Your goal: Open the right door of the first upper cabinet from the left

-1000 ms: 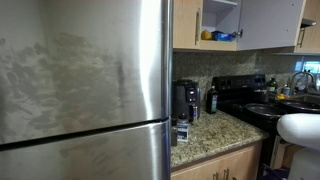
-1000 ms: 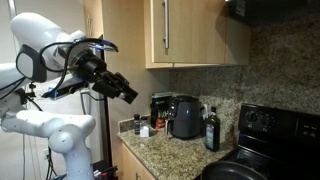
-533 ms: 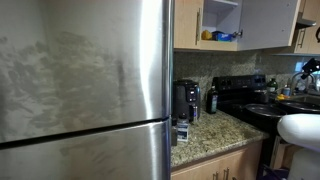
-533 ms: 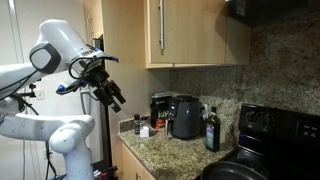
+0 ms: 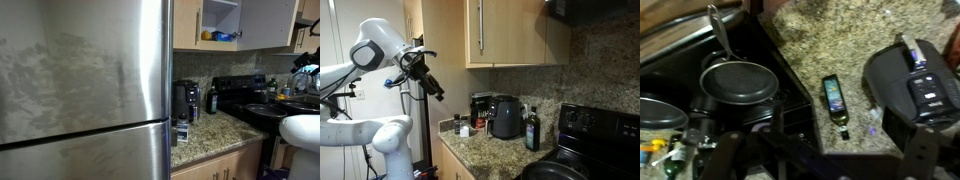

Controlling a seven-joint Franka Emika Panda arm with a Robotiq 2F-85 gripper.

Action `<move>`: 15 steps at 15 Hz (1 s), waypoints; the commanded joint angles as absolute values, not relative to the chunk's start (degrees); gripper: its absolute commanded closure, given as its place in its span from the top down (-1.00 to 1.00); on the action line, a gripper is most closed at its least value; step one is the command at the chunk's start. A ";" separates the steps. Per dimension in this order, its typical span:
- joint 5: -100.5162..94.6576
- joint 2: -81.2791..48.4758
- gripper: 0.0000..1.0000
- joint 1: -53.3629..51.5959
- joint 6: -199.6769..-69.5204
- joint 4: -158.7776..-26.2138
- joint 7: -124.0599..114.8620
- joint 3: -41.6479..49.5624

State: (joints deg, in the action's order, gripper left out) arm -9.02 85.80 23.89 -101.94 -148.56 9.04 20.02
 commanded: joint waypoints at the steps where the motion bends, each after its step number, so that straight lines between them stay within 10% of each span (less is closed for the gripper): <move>1: 2.40 86.08 1.00 22.12 -103.34 -144.94 13.57 13.55; 15: 5.76 78.51 1.00 17.55 -122.50 -133.34 -5.59 6.38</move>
State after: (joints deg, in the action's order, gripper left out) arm 7.34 84.45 18.91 -118.62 -136.06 -1.51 6.95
